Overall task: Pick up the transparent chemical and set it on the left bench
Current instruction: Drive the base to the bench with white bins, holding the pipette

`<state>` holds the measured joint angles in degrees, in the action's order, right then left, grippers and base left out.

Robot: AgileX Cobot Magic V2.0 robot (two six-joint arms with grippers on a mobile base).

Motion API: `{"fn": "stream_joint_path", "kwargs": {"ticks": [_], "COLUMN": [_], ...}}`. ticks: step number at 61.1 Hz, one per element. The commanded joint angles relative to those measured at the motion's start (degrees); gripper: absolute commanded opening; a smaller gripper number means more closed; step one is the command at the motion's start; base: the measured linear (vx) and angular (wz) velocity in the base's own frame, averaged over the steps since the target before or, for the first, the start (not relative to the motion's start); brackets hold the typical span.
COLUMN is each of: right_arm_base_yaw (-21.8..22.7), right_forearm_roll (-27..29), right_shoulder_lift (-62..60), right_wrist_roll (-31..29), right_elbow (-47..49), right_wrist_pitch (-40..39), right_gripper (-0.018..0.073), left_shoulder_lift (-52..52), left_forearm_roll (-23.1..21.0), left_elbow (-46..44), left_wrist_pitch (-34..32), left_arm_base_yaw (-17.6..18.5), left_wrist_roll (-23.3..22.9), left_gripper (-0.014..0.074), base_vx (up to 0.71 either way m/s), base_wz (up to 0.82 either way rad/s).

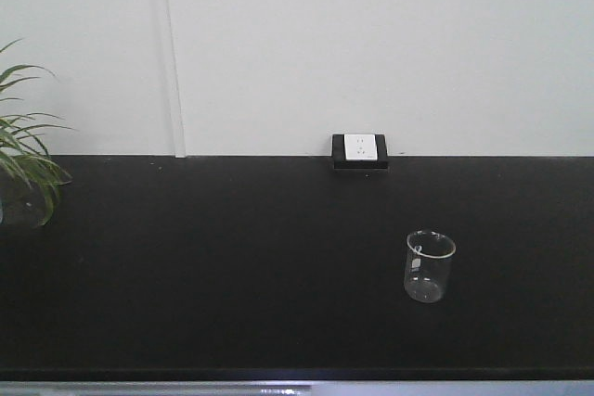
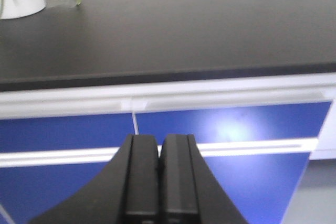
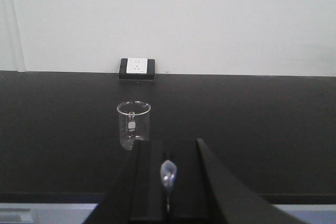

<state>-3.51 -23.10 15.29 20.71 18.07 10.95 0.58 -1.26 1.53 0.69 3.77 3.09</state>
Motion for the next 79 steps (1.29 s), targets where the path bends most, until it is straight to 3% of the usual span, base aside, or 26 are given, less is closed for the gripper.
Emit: {"fn": "stream_joint_path", "kwargs": {"ticks": [1, 58, 79], "right_arm_base_yaw": [0.28, 0.28, 0.28], "right_forearm_roll": [-0.58, -0.63, -0.63], "right_shoulder_lift": [0.53, 0.53, 0.53], "right_wrist_roll": [-0.25, -0.25, -0.25], "right_elbow": [1.72, 1.72, 1.72], "right_wrist_pitch": [-4.33, -4.06, -4.06], "right_gripper": [-0.0003, -0.0003, -0.0003], "left_shoulder_lift": [1.10, 1.10, 1.10], "left_forearm_roll": [-0.04, -0.04, -0.04], "left_elbow": [0.93, 0.93, 0.93], "left_wrist_pitch": [-4.49, -4.49, -4.49], "left_arm_base_yaw": [0.10, 0.10, 0.10], "left_wrist_roll": [-0.45, -0.45, -0.45], "left_gripper": [-0.0003, -0.0003, -0.0003], "base_vx": [-0.40, -0.38, -0.24], "base_wz": [0.07, 0.04, 0.37]}}
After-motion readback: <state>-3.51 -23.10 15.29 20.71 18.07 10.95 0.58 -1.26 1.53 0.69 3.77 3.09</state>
